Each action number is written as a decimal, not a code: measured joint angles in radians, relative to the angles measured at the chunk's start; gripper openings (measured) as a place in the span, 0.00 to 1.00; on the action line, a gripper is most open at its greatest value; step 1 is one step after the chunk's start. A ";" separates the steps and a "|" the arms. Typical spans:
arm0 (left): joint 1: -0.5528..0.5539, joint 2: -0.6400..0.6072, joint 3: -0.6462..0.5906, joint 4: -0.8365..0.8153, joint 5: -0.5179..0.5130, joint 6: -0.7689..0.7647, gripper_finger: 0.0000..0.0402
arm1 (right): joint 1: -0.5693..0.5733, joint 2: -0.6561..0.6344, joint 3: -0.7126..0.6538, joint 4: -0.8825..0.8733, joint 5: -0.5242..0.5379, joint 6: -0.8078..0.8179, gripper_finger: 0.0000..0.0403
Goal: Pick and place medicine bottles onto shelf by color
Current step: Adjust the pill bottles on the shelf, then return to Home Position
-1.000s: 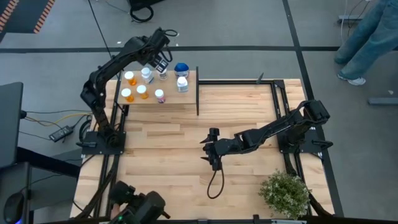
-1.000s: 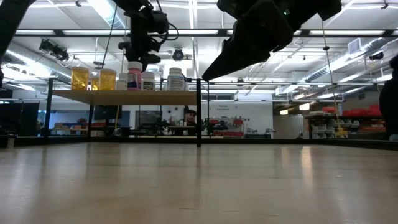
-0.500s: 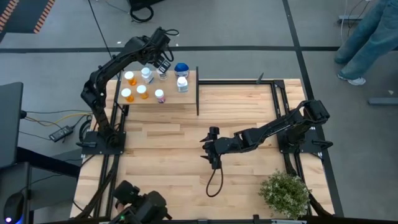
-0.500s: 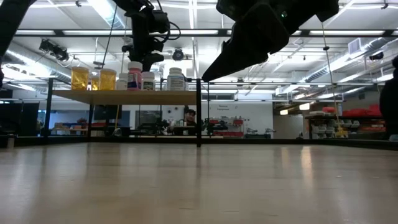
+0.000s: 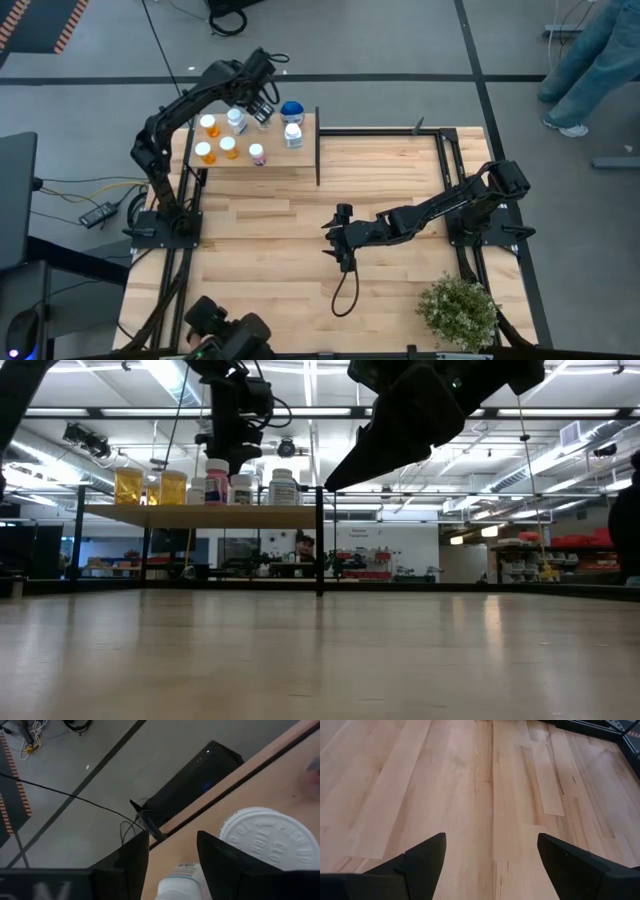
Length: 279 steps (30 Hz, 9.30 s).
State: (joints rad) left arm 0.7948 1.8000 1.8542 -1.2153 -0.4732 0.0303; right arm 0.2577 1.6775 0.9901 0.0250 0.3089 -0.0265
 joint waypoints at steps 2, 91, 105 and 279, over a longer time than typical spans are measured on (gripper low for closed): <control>-0.008 0.000 0.000 0.000 0.000 0.000 0.43 | 0.000 0.000 0.000 0.000 0.000 0.000 0.80; -1.435 -0.606 -1.340 0.848 -0.864 -1.040 0.01 | -0.319 0.000 0.000 0.485 -0.416 -0.107 0.07; -1.055 -0.595 -1.340 0.949 -0.827 -0.907 0.01 | -0.267 0.000 0.000 0.390 -0.416 -0.154 0.07; -1.143 -1.239 -1.685 1.711 0.006 0.028 0.01 | -0.412 -1.106 -0.866 0.486 -0.343 0.001 0.06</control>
State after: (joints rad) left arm -0.3477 0.5609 0.1690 0.4954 -0.4671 0.0588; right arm -0.1540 0.5715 0.1237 0.5109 -0.0343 -0.0259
